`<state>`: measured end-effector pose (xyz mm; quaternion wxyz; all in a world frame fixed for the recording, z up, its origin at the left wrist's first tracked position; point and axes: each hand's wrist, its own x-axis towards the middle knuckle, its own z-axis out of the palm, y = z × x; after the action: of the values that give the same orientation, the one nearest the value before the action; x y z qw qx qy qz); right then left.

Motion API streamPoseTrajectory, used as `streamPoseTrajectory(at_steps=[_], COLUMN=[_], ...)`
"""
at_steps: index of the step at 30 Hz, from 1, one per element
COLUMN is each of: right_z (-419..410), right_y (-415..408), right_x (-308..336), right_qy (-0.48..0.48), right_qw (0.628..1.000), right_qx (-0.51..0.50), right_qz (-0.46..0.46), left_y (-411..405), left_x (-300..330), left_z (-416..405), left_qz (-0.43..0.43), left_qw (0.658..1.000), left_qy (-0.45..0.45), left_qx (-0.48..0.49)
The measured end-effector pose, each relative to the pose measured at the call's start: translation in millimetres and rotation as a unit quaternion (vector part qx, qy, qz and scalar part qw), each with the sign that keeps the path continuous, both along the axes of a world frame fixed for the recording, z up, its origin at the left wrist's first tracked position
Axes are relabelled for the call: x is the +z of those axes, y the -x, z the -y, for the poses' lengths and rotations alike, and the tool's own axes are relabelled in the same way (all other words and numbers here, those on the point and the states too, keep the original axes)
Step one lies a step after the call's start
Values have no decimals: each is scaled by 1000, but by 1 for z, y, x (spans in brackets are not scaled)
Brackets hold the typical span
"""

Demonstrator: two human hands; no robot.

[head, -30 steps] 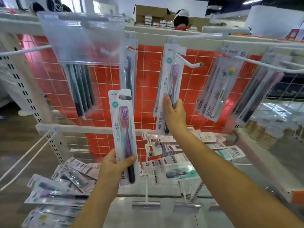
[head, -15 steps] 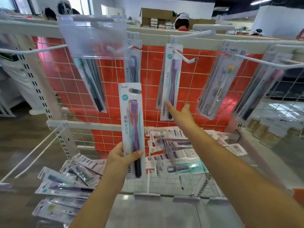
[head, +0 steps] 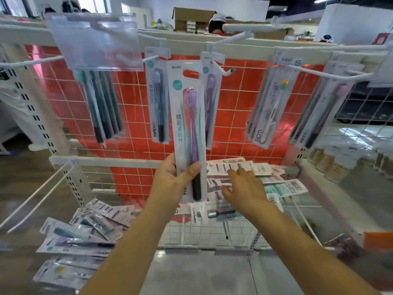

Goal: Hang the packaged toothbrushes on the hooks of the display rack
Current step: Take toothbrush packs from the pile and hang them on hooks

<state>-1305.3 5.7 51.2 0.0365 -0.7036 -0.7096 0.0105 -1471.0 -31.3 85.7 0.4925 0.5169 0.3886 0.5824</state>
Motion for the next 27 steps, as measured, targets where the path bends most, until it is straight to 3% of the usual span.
streamPoseTrajectory(at_steps=[12, 16, 27], right_z=[10, 10, 10], right_y=[-8, -7, -22], right_x=[-8, -8, -7], right_qy=[18, 14, -14], right_qw=[999, 998, 985], right_qx=[13, 16, 1], right_qz=[-49, -54, -171], left_y=[-19, -25, -54], left_x=[5, 3, 10], left_z=[-8, -20, -114], left_qz=[-69, -80, -50], left_qw=[992, 994, 999], left_qy=[-57, -60, 11], left_qx=[-89, -49, 7])
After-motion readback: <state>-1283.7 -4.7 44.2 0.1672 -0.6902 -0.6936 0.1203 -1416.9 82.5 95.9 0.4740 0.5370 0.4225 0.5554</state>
